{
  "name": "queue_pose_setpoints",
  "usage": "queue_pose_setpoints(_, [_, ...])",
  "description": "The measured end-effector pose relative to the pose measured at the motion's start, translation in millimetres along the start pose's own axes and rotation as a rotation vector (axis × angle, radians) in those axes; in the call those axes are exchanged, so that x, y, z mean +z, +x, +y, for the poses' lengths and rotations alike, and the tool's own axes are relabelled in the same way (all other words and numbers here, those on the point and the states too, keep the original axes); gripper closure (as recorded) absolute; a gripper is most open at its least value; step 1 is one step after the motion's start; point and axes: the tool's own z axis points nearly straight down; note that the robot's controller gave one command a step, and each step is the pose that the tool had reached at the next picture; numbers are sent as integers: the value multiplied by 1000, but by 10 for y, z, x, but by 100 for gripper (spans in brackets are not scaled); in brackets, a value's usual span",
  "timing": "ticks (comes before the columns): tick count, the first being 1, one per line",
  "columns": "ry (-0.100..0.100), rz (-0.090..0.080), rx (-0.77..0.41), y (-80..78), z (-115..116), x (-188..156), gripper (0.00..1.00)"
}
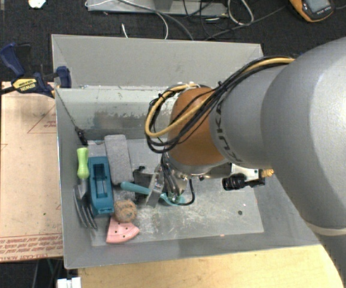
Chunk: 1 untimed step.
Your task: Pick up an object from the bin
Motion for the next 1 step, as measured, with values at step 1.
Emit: queue_pose_setpoints(1, [7,7,-11,90,8,-774,100])
